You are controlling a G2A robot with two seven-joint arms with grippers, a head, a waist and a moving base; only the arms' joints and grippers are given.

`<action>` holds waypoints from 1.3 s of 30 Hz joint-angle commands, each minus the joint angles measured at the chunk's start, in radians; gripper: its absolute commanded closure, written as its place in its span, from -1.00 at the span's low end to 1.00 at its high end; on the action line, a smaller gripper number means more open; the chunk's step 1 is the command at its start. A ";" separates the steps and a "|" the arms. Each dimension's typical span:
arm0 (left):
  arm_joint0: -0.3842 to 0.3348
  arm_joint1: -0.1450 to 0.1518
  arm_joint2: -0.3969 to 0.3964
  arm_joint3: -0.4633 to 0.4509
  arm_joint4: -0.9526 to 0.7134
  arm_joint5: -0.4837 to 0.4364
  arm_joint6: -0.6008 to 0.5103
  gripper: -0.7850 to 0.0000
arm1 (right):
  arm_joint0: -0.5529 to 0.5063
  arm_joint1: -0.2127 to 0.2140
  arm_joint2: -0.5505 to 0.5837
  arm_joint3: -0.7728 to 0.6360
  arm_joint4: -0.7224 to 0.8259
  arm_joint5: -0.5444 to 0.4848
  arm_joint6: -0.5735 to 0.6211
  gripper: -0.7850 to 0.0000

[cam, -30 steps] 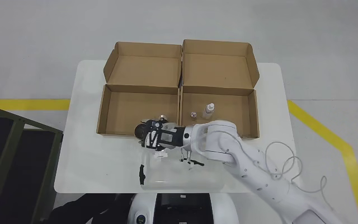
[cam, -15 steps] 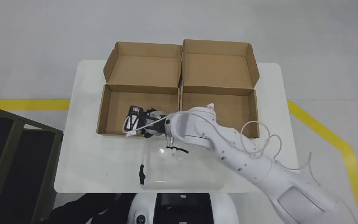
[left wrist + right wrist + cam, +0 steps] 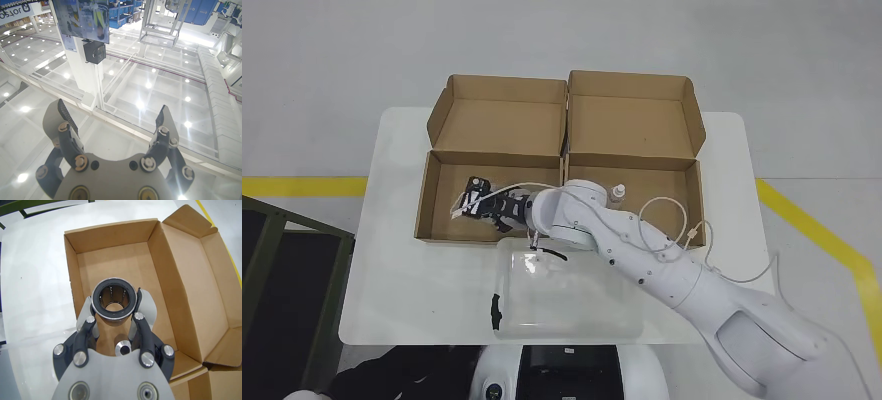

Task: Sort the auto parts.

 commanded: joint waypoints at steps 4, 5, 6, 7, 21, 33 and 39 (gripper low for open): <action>0.000 0.000 0.000 0.000 0.000 0.000 0.000 -1.00 | 0.010 -0.024 -0.010 0.057 0.004 -0.005 -0.001 1.00; 0.000 0.000 0.000 0.000 0.000 0.000 0.000 -1.00 | 0.011 -0.028 -0.011 0.069 0.005 -0.006 -0.001 1.00; 0.000 0.000 0.000 0.000 0.000 0.000 0.000 -1.00 | 0.012 -0.032 -0.011 0.080 0.005 -0.008 -0.001 1.00; 0.000 0.000 0.000 0.000 0.000 0.000 0.000 -1.00 | 0.013 -0.036 -0.012 0.090 0.005 -0.011 -0.001 1.00; 0.000 0.000 0.000 0.000 0.000 0.000 0.000 -1.00 | -0.004 -0.063 0.004 0.157 -0.014 -0.031 0.008 0.08; 0.000 0.000 0.000 0.000 0.000 0.000 0.000 -1.00 | -0.054 -0.045 0.076 0.050 -0.041 -0.063 -0.004 -1.00; 0.000 0.000 0.000 0.000 0.000 0.000 0.000 -1.00 | -0.159 0.007 0.166 -0.177 -0.106 -0.096 0.020 -1.00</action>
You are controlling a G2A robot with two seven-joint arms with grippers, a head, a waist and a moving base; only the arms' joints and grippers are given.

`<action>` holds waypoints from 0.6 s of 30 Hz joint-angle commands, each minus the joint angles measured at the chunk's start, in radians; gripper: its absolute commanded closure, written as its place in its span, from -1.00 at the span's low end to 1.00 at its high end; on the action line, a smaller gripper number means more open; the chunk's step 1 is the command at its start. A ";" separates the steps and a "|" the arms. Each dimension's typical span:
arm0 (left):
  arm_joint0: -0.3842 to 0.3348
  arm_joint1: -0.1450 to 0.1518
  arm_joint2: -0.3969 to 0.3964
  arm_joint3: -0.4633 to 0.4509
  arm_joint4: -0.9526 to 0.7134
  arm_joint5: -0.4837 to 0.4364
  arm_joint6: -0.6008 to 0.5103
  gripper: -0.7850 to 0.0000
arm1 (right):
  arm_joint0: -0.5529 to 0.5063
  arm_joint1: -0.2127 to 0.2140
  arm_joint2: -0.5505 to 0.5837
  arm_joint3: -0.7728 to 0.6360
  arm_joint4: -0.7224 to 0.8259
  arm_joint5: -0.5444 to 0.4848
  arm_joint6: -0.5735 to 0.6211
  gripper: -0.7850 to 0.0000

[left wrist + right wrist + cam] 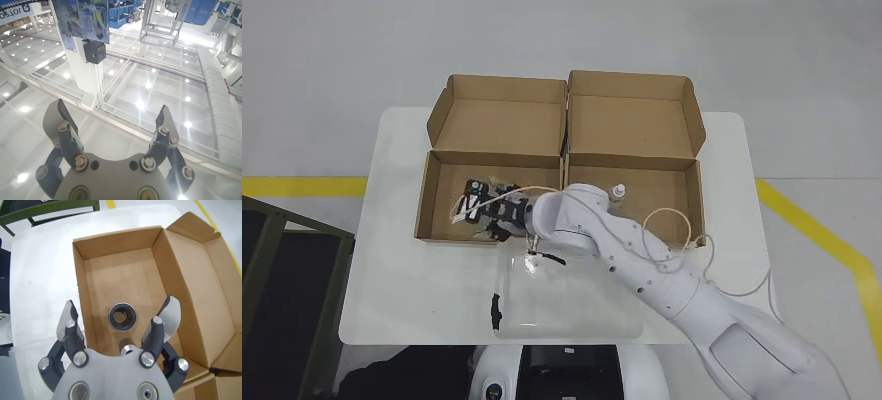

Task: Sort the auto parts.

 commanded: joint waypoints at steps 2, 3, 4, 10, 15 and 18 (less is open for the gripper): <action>0.000 0.000 0.000 0.000 0.000 0.000 0.000 -1.00 | -0.067 0.029 0.057 -0.118 -0.023 -0.028 0.015 -1.00; 0.000 0.000 0.000 0.000 0.000 0.000 0.000 -1.00 | -0.092 0.039 0.078 -0.156 -0.027 -0.040 0.018 -1.00; 0.000 0.000 0.000 0.000 0.000 0.000 0.000 -1.00 | -0.116 0.048 0.099 -0.189 -0.031 -0.054 0.021 -1.00; 0.000 0.000 0.000 0.000 0.000 0.000 0.000 -1.00 | -0.261 0.101 0.236 -0.350 -0.037 -0.148 0.007 -1.00; 0.000 0.000 0.000 0.000 0.000 0.000 0.000 -1.00 | -0.381 0.140 0.361 -0.469 -0.049 -0.229 -0.021 -1.00; 0.000 0.000 0.000 0.000 0.000 0.000 0.000 -1.00 | -0.452 0.161 0.443 -0.515 -0.053 -0.271 -0.053 -1.00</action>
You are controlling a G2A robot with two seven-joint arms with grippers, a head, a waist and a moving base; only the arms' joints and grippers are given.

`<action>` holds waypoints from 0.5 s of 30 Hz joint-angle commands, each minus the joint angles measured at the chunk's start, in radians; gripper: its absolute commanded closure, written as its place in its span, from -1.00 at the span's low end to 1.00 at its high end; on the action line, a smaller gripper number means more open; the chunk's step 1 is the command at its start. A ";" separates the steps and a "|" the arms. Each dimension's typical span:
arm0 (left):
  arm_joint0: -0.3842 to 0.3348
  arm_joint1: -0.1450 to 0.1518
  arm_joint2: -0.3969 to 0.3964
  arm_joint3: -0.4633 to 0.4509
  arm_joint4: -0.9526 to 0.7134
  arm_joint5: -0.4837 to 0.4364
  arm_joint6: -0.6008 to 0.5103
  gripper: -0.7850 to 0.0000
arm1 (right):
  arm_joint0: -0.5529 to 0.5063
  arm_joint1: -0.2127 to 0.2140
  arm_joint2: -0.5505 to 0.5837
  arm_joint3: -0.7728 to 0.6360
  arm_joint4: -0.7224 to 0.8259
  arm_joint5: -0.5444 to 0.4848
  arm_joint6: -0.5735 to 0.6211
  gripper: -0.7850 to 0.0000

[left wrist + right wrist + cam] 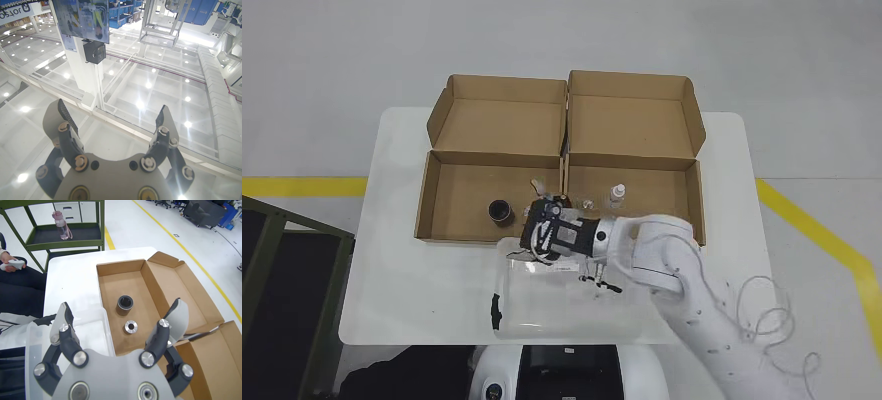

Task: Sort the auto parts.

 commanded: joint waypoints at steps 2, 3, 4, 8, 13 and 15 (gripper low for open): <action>0.000 0.000 0.000 0.000 0.000 0.000 0.000 -1.00 | -0.061 0.019 0.086 -0.025 -0.005 -0.040 -0.040 -1.00; 0.000 0.000 0.000 0.000 0.000 0.000 0.000 -1.00 | -0.081 0.025 0.113 -0.029 -0.006 -0.053 -0.058 -1.00; 0.000 0.000 0.000 0.000 0.000 0.000 0.000 -1.00 | -0.099 0.030 0.139 -0.034 -0.009 -0.069 -0.076 -1.00; 0.000 0.000 0.000 0.000 0.000 0.000 0.000 -1.00 | -0.175 0.052 0.249 -0.058 -0.029 -0.116 -0.165 -1.00; 0.000 0.000 0.000 0.000 0.000 0.000 0.000 -1.00 | -0.275 0.073 0.376 -0.096 -0.059 -0.146 -0.287 -1.00; 0.000 0.000 0.000 0.000 0.000 0.000 0.000 -1.00 | -0.313 0.080 0.424 -0.104 -0.074 -0.145 -0.334 -1.00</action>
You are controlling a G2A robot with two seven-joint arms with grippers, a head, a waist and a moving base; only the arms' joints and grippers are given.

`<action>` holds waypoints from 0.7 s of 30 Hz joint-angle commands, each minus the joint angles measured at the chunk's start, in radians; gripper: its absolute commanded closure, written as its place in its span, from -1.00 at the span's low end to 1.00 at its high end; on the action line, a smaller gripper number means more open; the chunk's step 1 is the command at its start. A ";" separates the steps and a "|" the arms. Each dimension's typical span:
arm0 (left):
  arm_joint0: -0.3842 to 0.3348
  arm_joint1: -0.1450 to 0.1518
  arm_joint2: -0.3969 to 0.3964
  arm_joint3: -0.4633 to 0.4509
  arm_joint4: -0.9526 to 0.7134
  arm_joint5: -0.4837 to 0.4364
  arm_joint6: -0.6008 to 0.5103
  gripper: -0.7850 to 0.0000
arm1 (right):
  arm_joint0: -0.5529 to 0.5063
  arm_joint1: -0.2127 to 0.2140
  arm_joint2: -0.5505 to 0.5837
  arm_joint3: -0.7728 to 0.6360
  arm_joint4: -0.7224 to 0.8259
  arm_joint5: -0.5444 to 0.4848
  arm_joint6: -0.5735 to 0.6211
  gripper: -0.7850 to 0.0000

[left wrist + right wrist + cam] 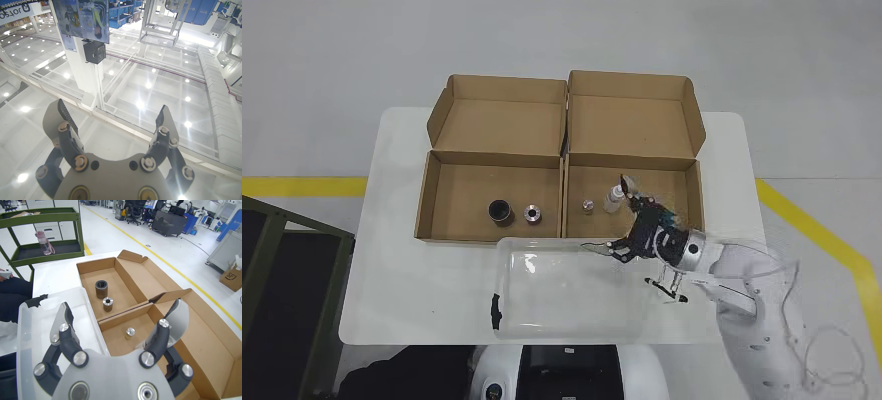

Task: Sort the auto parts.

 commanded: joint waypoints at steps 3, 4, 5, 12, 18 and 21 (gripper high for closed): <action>0.000 0.000 0.000 0.000 0.000 0.000 0.000 -1.00 | -0.067 0.011 0.088 0.002 -0.025 0.012 -0.087 -1.00; 0.000 0.000 0.000 0.000 0.000 0.000 0.000 -1.00 | -0.083 0.014 0.107 0.003 -0.033 0.013 -0.108 -1.00; 0.000 0.000 0.000 0.000 0.000 0.000 0.000 -1.00 | -0.098 0.016 0.126 0.006 -0.040 0.016 -0.128 -1.00; 0.000 0.000 0.000 0.000 0.000 0.000 0.000 -1.00 | -0.219 0.029 0.253 0.006 -0.067 0.073 -0.280 -1.00; 0.000 0.000 0.000 0.000 0.000 0.000 0.000 -1.00 | -0.297 0.034 0.314 0.014 -0.091 0.127 -0.406 -1.00; 0.000 0.000 0.000 0.000 0.000 0.000 0.000 -1.00 | -0.325 0.036 0.339 0.026 -0.085 0.141 -0.460 -1.00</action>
